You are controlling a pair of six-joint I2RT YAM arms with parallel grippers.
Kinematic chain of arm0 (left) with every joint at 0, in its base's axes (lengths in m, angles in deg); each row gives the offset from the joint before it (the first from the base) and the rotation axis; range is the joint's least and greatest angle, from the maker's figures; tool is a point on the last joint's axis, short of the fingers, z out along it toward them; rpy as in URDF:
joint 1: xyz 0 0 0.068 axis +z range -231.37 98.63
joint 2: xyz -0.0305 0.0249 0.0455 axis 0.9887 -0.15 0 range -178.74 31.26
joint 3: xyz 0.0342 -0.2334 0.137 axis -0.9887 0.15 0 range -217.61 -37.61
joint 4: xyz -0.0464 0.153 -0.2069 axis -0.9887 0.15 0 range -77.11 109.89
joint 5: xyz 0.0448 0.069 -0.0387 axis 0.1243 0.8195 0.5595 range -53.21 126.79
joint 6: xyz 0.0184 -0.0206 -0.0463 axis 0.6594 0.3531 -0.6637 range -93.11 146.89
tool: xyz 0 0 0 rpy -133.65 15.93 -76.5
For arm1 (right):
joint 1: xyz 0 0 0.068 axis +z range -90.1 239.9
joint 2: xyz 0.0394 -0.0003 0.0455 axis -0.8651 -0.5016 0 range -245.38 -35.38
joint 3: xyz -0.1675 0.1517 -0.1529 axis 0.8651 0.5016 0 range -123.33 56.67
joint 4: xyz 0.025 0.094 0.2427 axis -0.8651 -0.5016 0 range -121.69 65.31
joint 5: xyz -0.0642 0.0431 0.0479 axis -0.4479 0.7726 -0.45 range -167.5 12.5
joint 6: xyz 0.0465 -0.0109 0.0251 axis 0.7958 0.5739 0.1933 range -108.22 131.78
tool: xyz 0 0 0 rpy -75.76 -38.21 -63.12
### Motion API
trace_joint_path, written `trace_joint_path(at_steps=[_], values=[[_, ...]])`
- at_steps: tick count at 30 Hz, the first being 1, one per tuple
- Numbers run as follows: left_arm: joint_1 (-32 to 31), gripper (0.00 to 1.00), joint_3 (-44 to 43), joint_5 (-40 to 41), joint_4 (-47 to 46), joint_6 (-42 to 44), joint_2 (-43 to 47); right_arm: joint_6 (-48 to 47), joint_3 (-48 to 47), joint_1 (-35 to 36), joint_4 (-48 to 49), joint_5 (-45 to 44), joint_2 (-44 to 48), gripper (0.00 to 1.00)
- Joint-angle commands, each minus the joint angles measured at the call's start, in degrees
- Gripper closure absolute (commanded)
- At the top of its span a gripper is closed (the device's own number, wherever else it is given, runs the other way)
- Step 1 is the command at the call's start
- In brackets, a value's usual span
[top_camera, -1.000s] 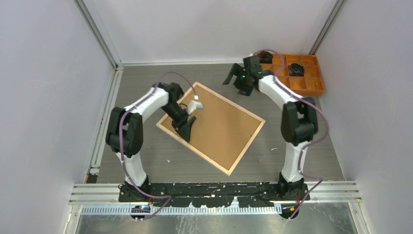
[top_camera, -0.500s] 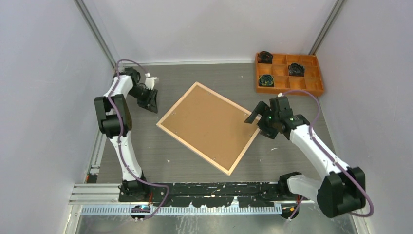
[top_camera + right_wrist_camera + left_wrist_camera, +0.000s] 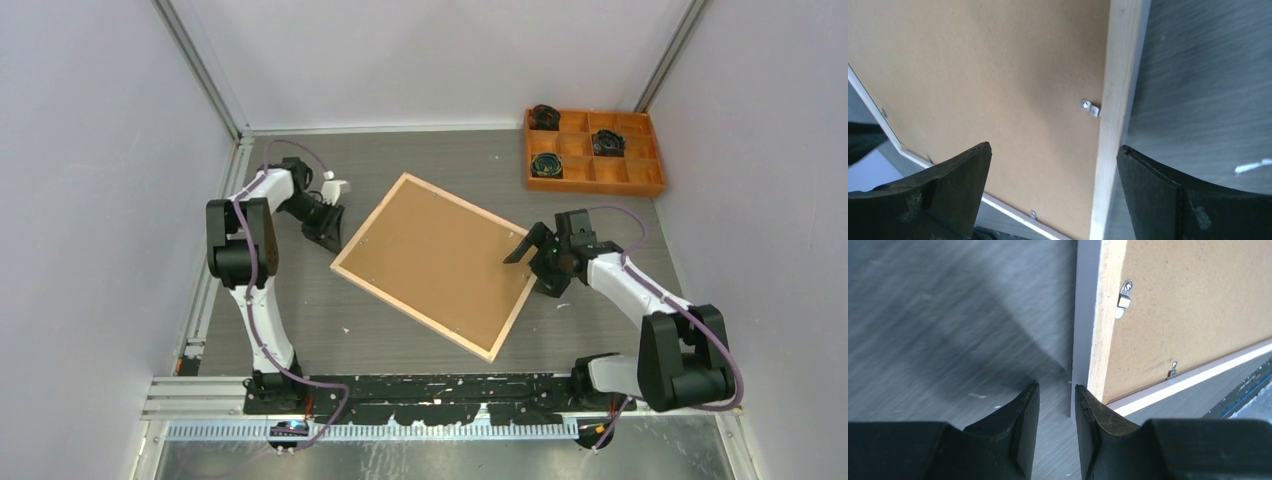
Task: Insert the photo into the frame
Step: Adjust the photo frame at the center of the board.
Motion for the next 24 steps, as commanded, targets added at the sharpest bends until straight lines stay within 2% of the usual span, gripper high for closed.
trace_joint_path(at_steps=[1, 6, 15, 19, 24], values=[[-2.8, 0.66, 4.8, -2.8, 2.7, 4.0, 3.1, -0.8, -1.3, -3.1, 8.8, 2.6, -4.8, 0.00], [-5.4, 0.67, 9.0, -1.9, 3.1, 6.6, 6.2, -0.9, -4.1, -6.2, 13.2, 4.7, -11.3, 0.00], [-8.9, 0.68, 14.1, -5.2, 5.0, 8.5, 9.7, -1.4, -12.7, -8.8, 13.6, 4.9, -18.6, 0.00], [-6.9, 0.68, 13.1, -5.5, 6.7, 9.3, 11.6, -2.6, -17.2, -8.8, 8.2, -1.6, -16.9, 0.00], [-3.9, 0.65, 9.2, -12.3, 11.2, 10.0, 11.1, -2.6, -20.4, -7.1, 4.1, -7.5, -12.0, 0.00]])
